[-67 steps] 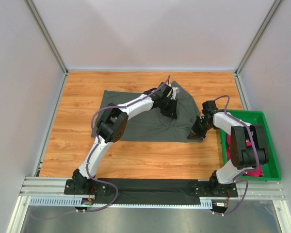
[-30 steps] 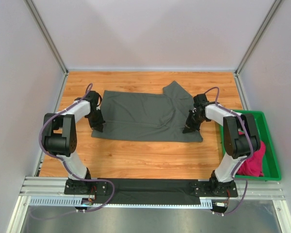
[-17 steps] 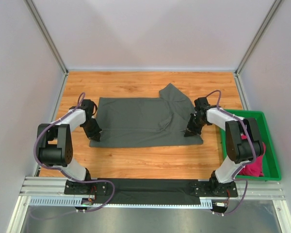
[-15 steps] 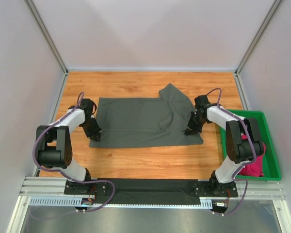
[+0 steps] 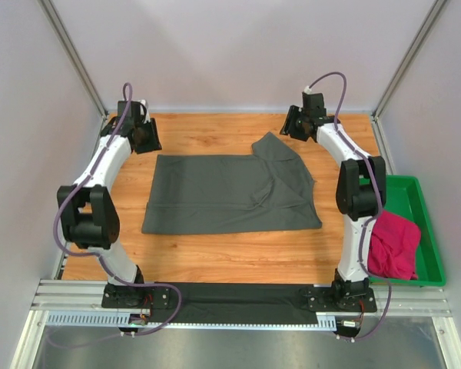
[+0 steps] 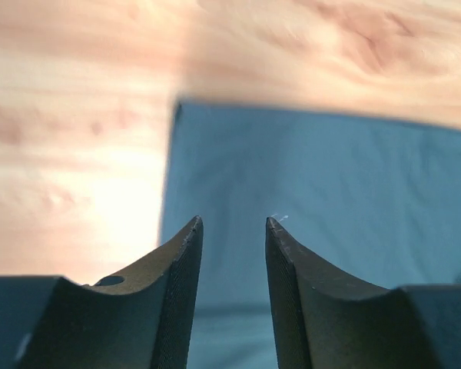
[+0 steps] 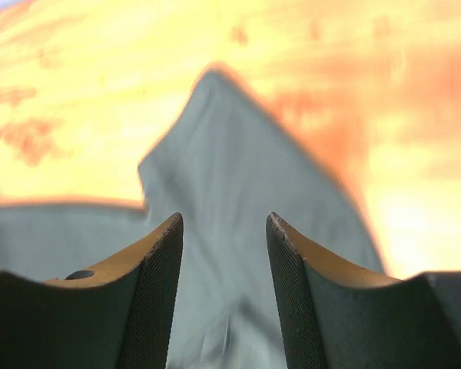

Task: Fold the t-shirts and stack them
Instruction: Fold the tshirt

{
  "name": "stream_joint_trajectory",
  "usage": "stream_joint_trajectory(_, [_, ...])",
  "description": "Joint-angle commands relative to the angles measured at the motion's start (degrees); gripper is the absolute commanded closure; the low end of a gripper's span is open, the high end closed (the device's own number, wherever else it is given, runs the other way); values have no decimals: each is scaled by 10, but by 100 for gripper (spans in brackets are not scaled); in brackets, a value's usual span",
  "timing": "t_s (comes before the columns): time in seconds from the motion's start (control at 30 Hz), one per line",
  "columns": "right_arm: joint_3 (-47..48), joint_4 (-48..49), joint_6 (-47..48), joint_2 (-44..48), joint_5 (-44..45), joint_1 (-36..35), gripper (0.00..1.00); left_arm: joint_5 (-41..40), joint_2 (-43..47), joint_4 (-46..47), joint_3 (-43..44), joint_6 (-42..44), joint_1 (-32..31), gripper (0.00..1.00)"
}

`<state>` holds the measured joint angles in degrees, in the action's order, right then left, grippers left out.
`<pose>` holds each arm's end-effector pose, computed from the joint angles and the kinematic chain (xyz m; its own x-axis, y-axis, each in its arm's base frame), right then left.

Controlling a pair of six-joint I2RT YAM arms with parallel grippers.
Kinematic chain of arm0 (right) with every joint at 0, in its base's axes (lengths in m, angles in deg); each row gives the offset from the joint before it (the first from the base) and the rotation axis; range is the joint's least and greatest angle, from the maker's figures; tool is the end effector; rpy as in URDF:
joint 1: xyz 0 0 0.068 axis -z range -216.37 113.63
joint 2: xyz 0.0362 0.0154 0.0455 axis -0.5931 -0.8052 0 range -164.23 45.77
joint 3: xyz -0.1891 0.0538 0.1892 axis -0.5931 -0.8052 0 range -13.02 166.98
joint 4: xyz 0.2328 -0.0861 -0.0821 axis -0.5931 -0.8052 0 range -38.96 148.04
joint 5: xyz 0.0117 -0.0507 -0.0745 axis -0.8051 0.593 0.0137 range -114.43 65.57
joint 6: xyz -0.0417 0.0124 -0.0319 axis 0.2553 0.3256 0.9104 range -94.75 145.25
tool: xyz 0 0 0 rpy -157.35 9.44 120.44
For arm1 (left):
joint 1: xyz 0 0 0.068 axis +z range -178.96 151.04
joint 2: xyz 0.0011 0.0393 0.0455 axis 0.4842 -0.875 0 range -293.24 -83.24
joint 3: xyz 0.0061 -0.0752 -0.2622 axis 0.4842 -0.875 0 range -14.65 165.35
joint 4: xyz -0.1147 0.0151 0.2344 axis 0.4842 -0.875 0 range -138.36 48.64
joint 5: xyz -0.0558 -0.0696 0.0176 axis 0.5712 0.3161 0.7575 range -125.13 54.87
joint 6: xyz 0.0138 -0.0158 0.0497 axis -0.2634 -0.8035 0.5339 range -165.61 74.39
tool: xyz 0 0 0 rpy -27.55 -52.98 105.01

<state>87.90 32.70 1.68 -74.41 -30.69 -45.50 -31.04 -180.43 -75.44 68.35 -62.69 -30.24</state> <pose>0.4750 0.0801 0.2407 -0.7291 0.2855 -0.6221 0.0624 0.9328 0.3549 0.3779 -0.0111 0.2918 -0.7337 -0.2767 -0.6206 -0.1525 0.9571 -0.2464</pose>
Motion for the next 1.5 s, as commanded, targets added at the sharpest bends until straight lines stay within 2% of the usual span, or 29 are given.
stream_joint_trajectory(0.0, [79, 23, 57, -67, -14, 3, 50, -58, -86, 24, 69, 103, 6, 54])
stream_joint_trajectory(0.1, [124, 21, 85, -112, -8, 6, 51, -59, -146, 49, 97, 145, 9, 53])
stream_joint_trajectory(0.27, [182, -8, 140, -166, -27, 17, 52, -29, -237, 42, 156, 163, 29, 54])
stream_joint_trajectory(0.43, [274, -74, 113, -235, -68, 39, 52, 13, -268, 66, 169, 163, 37, 53])
stream_joint_trajectory(0.53, [350, -146, 100, -268, -69, 40, 53, 37, -294, 34, 204, 154, 37, 53])
stream_joint_trajectory(0.63, [343, -175, 79, -270, -67, 41, 53, 45, -302, 12, 226, 135, 38, 53])
stream_joint_trajectory(0.73, [299, -170, 61, -254, -84, 41, 54, 50, -289, 30, 207, 115, 37, 53])
stream_joint_trajectory(0.97, [280, -199, 56, -259, -130, 40, 60, 50, -271, 46, 177, 104, 37, 53])
stream_joint_trajectory(1.17, [264, -213, 74, -253, -112, 39, 70, 39, -271, 38, 177, 115, 38, 53])
stream_joint_trajectory(1.43, [255, -228, 97, -250, -89, 39, 73, 12, -280, 21, 190, 126, 40, 53])
stream_joint_trajectory(1.47, [252, -227, 98, -249, -89, 39, 76, 11, -276, 21, 189, 125, 40, 53])
